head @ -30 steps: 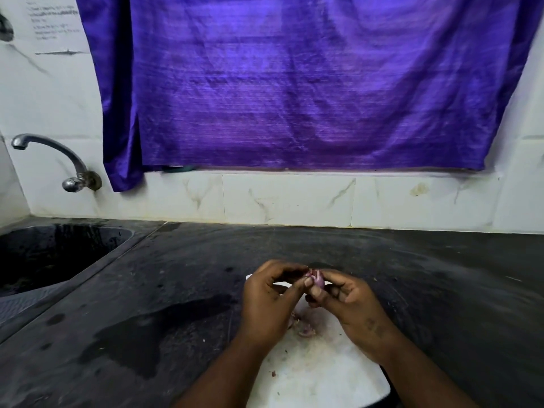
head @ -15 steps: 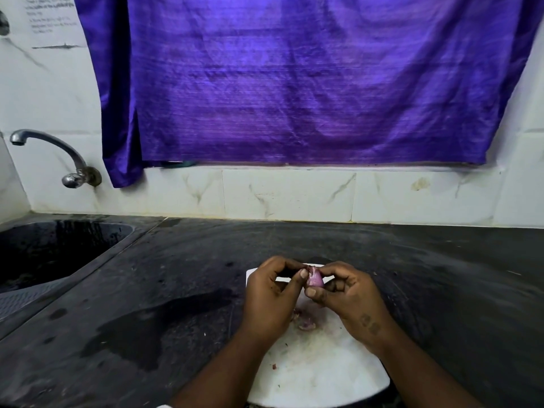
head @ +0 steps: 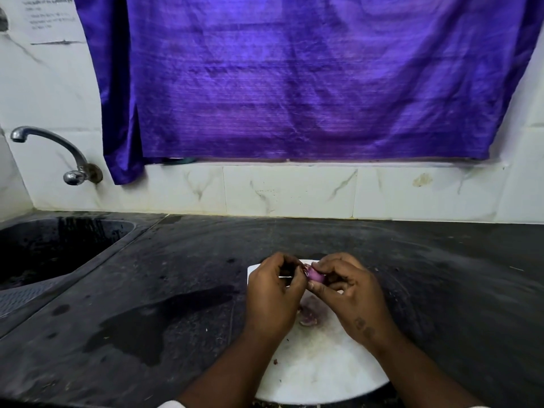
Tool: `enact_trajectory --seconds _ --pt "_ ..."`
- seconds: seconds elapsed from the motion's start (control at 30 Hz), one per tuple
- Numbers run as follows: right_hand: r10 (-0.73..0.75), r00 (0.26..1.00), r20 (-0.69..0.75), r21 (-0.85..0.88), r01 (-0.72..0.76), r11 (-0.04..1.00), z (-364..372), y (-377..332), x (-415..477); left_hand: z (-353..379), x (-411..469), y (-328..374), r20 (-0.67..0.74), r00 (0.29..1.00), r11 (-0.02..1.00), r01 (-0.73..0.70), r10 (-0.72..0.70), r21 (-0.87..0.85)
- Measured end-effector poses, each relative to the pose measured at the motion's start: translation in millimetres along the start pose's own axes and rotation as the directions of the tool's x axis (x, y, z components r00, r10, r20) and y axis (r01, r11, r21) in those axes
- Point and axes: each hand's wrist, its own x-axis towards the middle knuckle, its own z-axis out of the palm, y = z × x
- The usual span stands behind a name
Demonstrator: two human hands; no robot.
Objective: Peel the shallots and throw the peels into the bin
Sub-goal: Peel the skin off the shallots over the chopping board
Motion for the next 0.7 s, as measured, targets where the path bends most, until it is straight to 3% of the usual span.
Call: enact_trajectory --seconds 0.2,0.4,0.57,0.7 --pt "-0.015 1.0 -0.014 -0.019 0.015 1.0 1 -4 0 4 1 -2 -0.002 0.995 0.976 0.096 -0.098 -0.195" --pt "0.091 0.995 -0.038 0.156 -0.084 0.984 -1 0 2 4 5 -3 0.069 0.985 0.895 0.174 -0.16 -0.411" --pt "0.164 0.986 -0.035 0.258 -0.15 0.954 0 1 3 2 3 6 0.134 0.985 0.889 0.153 -0.105 -0.431" --pt "0.188 0.982 0.012 0.249 -0.185 0.951 3 1 1 3 5 1 0.095 0.99 0.901 0.135 -0.105 -0.411"
